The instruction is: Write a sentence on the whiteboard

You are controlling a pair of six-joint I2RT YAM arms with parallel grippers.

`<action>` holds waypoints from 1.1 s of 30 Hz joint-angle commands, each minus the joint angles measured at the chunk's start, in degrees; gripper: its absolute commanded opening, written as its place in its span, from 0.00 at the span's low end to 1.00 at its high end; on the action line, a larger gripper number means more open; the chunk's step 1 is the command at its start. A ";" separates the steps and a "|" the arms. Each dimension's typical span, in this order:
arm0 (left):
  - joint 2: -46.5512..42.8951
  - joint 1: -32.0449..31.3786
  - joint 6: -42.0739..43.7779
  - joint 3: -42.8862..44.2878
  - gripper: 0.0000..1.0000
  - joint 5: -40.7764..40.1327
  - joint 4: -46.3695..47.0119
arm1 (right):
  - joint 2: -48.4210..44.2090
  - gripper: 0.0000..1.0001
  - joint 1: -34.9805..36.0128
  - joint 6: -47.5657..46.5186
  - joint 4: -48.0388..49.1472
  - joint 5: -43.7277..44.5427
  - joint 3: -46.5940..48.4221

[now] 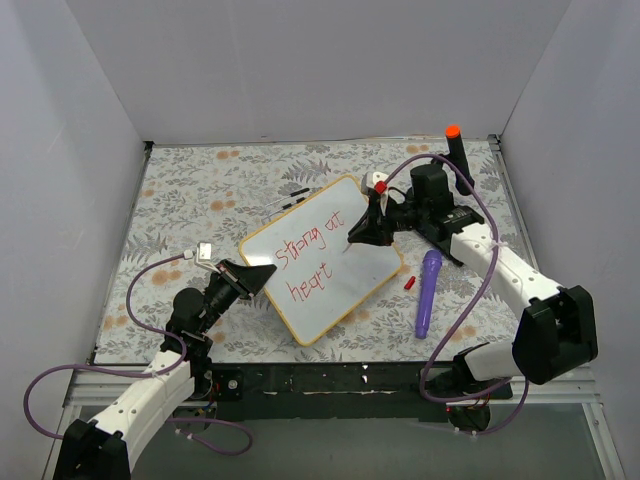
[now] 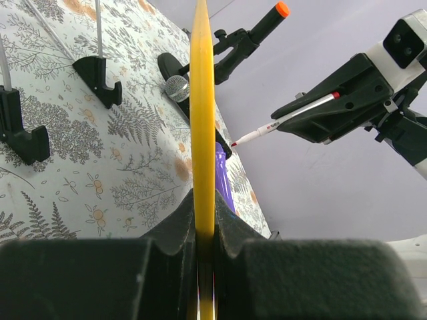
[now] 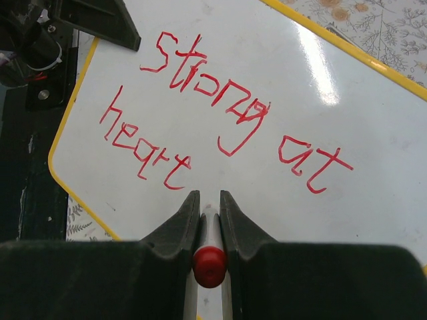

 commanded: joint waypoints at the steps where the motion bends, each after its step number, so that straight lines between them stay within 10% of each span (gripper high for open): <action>1: -1.36 -0.15 -2.93 -1.30 0.00 -1.40 9.92 | 0.38 0.01 -0.21 0.22 0.47 -1.04 2.53; 33: -1.27 -0.15 -3.28 -1.30 0.00 -1.05 10.98 | 5.48 0.01 2.34 4.61 3.73 7.13 3.41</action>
